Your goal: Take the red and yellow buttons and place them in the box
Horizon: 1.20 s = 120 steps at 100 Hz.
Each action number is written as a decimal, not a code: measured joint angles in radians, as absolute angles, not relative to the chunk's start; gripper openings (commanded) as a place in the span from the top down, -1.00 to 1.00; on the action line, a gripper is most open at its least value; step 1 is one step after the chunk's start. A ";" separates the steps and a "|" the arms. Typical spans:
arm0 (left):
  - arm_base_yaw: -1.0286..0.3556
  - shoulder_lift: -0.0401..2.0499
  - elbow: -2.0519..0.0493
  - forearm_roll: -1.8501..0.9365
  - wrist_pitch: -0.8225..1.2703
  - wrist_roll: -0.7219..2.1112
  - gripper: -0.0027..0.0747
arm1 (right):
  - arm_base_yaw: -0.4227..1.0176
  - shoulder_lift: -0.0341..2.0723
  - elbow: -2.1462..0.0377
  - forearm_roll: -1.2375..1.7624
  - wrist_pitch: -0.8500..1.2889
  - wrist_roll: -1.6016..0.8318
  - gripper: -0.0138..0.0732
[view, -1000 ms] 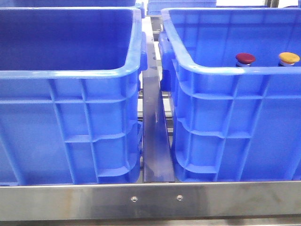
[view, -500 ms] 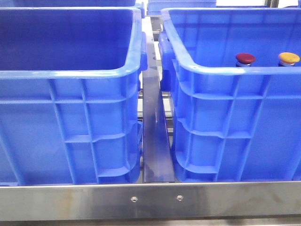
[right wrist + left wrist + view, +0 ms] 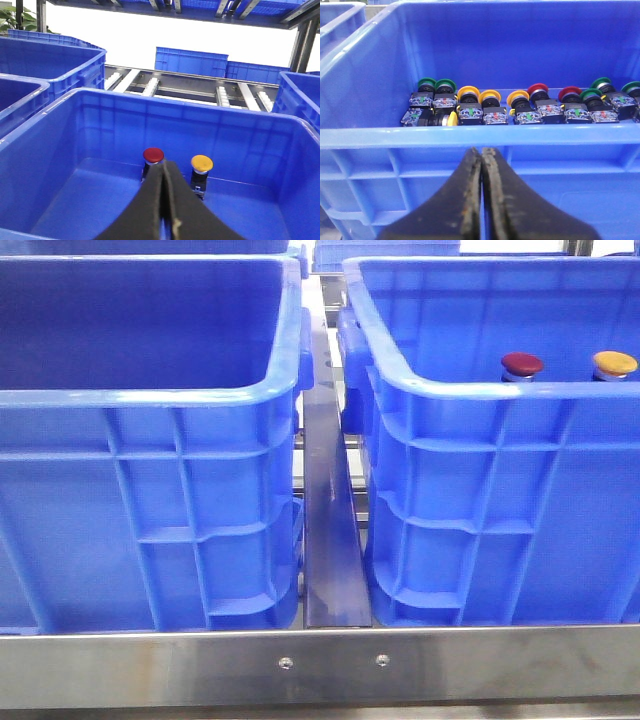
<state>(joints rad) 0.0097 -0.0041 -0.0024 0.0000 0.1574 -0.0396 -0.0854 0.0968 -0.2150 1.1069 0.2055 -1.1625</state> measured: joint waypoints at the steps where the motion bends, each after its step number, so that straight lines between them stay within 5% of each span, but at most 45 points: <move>1: 0.010 -0.004 -0.002 0.000 0.157 -0.040 0.98 | -0.085 0.097 -0.215 1.107 0.206 -1.162 0.84; 79: 0.010 -0.004 -0.002 0.000 0.157 -0.040 0.98 | -0.042 0.097 -0.197 1.077 0.019 -1.138 0.84; 120: 0.010 -0.004 -0.002 0.000 0.157 -0.040 0.98 | -0.007 0.097 -0.068 0.177 -0.111 -0.127 0.84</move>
